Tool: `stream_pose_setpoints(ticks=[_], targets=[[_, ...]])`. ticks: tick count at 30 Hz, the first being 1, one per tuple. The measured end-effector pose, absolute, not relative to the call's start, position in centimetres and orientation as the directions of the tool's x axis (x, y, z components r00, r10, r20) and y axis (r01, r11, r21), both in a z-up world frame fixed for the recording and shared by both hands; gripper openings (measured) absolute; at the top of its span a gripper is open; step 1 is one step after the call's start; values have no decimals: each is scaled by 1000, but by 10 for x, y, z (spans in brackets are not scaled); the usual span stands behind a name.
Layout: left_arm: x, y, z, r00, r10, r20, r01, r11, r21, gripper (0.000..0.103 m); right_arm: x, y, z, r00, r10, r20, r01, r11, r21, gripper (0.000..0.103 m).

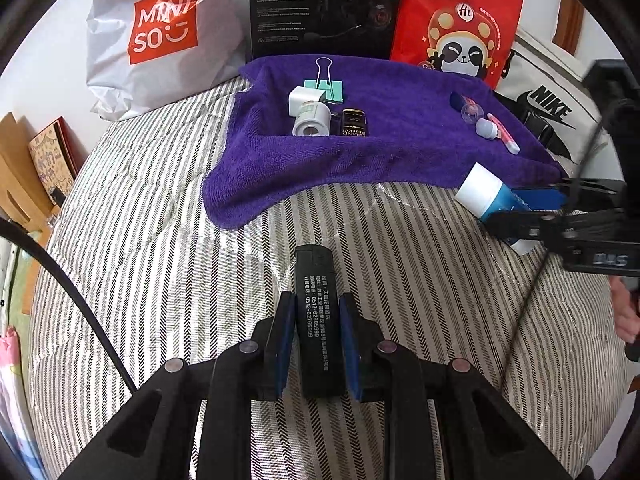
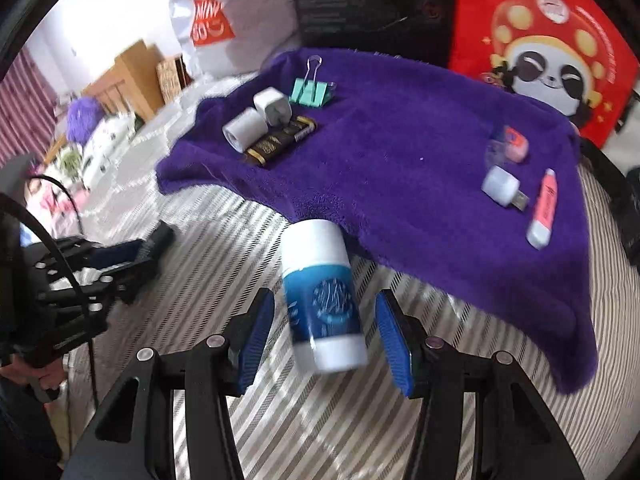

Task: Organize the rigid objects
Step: 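Grasp the blue-and-white balm stick with the right tool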

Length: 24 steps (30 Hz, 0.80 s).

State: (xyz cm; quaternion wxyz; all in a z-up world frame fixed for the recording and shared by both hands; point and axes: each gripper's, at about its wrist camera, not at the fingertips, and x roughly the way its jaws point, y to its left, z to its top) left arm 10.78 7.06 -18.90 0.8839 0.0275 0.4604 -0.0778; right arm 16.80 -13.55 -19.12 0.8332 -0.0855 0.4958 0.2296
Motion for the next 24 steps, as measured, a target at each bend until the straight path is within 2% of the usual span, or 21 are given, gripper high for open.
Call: stream_pose_setpoints(ticks=[3, 5, 6, 7, 11, 17, 24], targets=[[108, 72, -189, 564, -122, -817, 164, 986, -34, 22, 172, -128, -199, 404, 260, -877, -487, 872, 34, 52], [107, 73, -189, 561, -124, -818, 163, 986, -38, 22, 170, -125, -199, 419, 251, -873, -501, 866, 8, 47], [107, 72, -189, 561, -123, -818, 163, 986, -36, 22, 168, -125, -199, 423, 255, -869, -508, 861, 6, 38], [107, 73, -189, 562, -122, -818, 163, 986, -35, 22, 167, -126, -198, 419, 265, -869, -511, 859, 16, 38], [106, 72, -189, 565, -114, -817, 161, 987, -27, 22, 158, -142, -193, 418, 257, -872, -457, 889, 43, 37], [107, 70, -189, 569, -103, -816, 158, 987, -15, 22, 128, -192, -184, 452, 194, -870, -287, 956, 64, 36], [108, 68, -189, 561, -98, -822, 161, 987, -7, 23, 115, -197, -199, 418, 137, -898, -292, 956, 10, 38]])
